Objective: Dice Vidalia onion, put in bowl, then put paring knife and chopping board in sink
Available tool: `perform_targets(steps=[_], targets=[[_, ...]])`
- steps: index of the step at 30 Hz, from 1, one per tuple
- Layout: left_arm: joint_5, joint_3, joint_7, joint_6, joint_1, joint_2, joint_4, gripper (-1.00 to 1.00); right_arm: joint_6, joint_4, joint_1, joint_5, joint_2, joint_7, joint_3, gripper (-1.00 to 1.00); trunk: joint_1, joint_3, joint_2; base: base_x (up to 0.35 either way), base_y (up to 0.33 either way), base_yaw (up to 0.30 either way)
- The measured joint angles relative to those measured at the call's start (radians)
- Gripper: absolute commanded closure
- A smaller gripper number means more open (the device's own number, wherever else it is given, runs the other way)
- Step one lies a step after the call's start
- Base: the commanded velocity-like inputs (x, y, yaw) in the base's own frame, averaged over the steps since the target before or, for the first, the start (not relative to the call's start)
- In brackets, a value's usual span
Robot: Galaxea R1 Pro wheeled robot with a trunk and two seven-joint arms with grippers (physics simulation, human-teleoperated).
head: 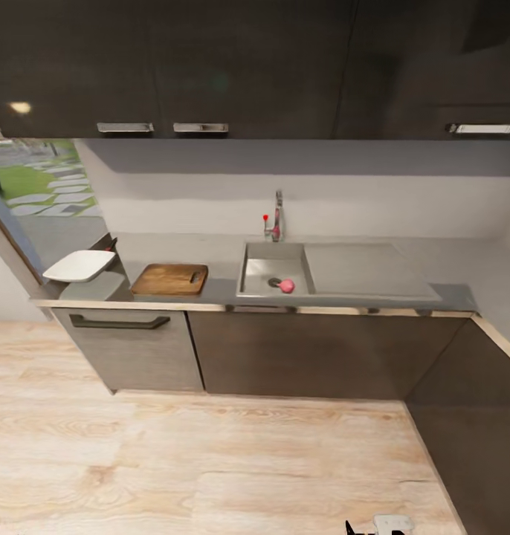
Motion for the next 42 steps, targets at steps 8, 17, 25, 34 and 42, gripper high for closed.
perform_targets(steps=[8, 17, 25, 34, 42], targets=[[0.0, 0.0, 0.0, 0.0, 0.0, -0.001, 0.001, -1.0, 0.001, 0.0, 0.0, 0.0, -0.001, 0.0, 0.0, -1.0, 0.0, 0.0, 0.0, 0.102, -0.319, 0.007], [-0.001, -0.001, 0.0, -0.001, 0.0, 0.001, 0.008, -1.0, 0.0, 0.001, 0.0, 0.002, -0.011, 0.005, -0.001, -1.0, 0.0, 0.0, 0.0, 0.035, -0.089, 0.0], [-0.001, -0.001, 0.0, -0.001, 0.0, 0.001, 0.01, -1.0, 0.0, 0.002, 0.0, 0.002, -0.012, 0.007, 0.0, -1.0, 0.0, 0.0, 0.0, 0.0, -0.001, 0.0], [-0.003, 0.001, 0.0, 0.004, 0.0, -0.001, 0.027, -1.0, -0.001, 0.002, 0.0, 0.002, -0.011, 0.007, 0.0, -1.0, 0.0, 0.0, 0.0, 0.0, 0.0, 0.0], [-0.005, 0.002, 0.002, 0.028, -0.048, -0.008, -0.06, -1.0, -0.002, 0.007, 0.0, 0.002, -0.011, 0.007, 0.0, -1.0, 0.0, 0.0, 0.0, 0.0, 0.0, 0.0]])
